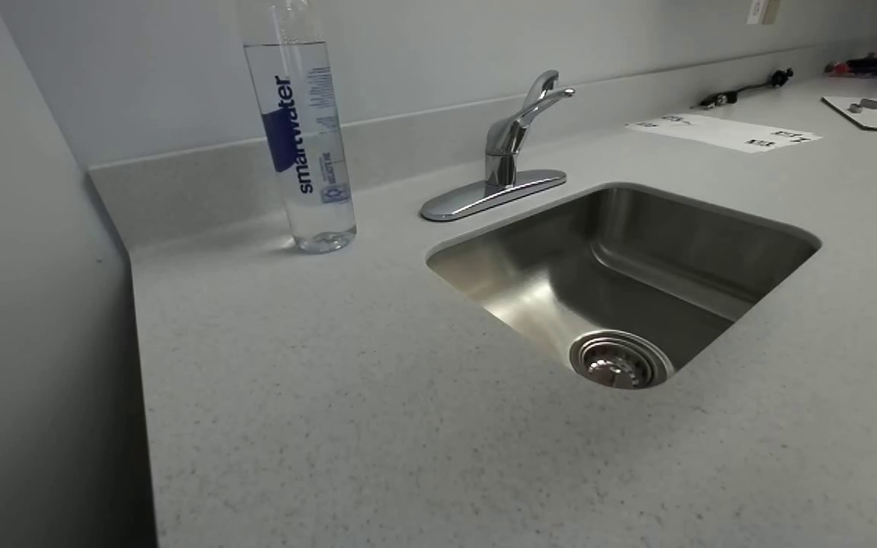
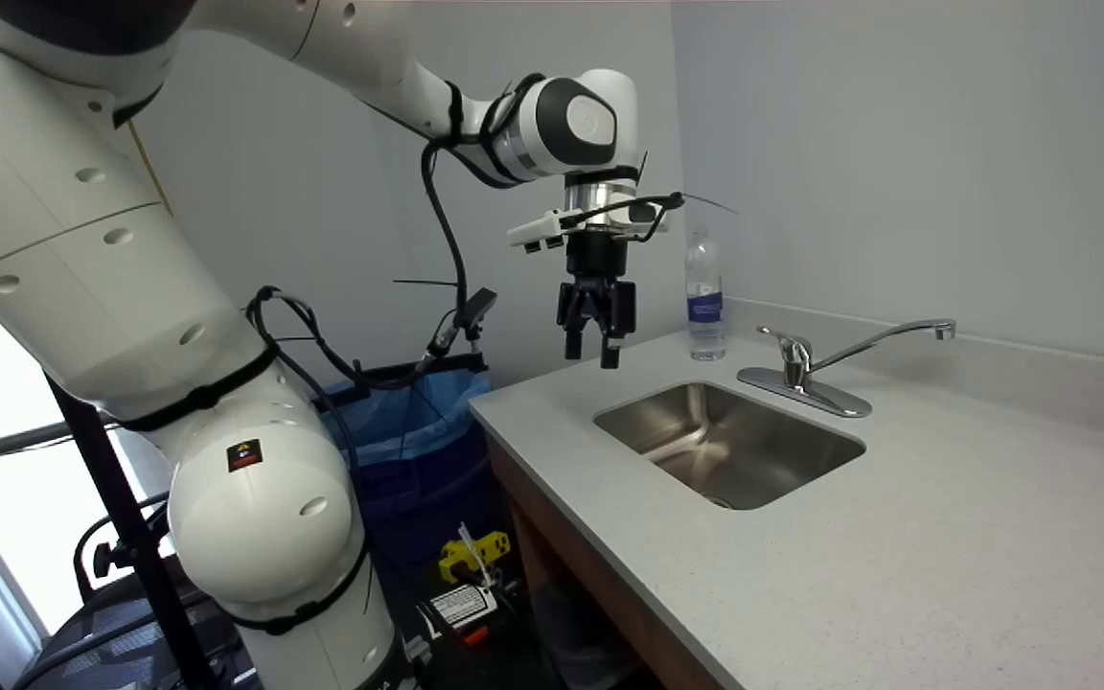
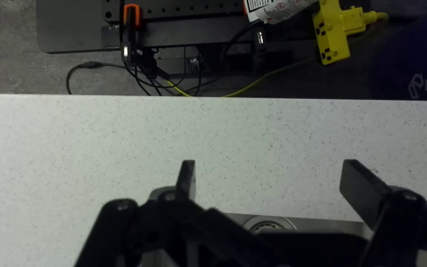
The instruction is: Move the tap nozzle from right to left
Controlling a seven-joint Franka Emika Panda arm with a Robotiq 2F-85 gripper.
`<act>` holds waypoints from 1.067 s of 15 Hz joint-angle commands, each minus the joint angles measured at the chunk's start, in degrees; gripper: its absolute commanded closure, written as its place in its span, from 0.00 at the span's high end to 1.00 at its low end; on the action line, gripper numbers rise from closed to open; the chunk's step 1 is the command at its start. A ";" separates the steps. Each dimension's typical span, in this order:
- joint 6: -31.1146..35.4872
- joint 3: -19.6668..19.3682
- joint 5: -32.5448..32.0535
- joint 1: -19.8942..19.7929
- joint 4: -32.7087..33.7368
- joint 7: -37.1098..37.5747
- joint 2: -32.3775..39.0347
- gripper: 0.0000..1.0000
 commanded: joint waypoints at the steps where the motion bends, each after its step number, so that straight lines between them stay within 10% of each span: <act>1: -0.07 -0.80 -0.20 0.85 0.06 0.17 0.06 1.00; 16: 0.76 -5.48 0.13 -1.38 5.24 -1.01 1.46 1.00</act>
